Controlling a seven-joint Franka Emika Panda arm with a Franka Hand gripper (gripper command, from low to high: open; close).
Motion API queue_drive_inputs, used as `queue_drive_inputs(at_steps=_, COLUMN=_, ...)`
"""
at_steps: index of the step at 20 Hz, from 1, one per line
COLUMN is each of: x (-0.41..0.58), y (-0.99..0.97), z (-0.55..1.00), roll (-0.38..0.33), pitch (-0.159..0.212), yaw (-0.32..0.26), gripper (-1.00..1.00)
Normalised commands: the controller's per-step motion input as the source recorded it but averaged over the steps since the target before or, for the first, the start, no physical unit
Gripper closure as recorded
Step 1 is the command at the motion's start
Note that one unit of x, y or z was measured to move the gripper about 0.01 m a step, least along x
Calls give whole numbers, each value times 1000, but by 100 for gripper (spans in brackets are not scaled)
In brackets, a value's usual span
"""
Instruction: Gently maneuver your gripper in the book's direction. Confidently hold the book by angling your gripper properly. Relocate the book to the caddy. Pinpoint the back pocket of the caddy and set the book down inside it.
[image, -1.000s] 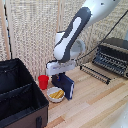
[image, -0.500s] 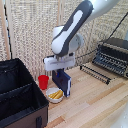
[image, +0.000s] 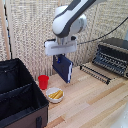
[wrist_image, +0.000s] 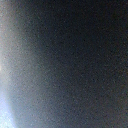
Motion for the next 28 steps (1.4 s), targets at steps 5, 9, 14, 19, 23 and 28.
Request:
queue_drive_inputs(at_steps=5, x=279, y=66, z=958, roll=-40, pitch=33, yaw=-234, gripper=100)
queue_drive_inputs(at_steps=9, x=34, y=0, z=763, roll=5, pitch=0, yaw=-315, gripper=100)
queue_drive_inputs(at_steps=14, x=-6, y=-5, z=690, roll=30, pitch=0, yaw=-350, gripper=100)
queue_drive_inputs(at_steps=19, x=-15, y=11, z=621, roll=66, pitch=0, yaw=-328, gripper=100)
queue_drive_inputs(at_steps=23, x=-9, y=160, z=442, roll=130, pitch=0, yaw=-253, gripper=100)
queue_drive_inputs(at_steps=28, x=11, y=447, z=419, roll=110, pitch=7, yaw=-158, gripper=100)
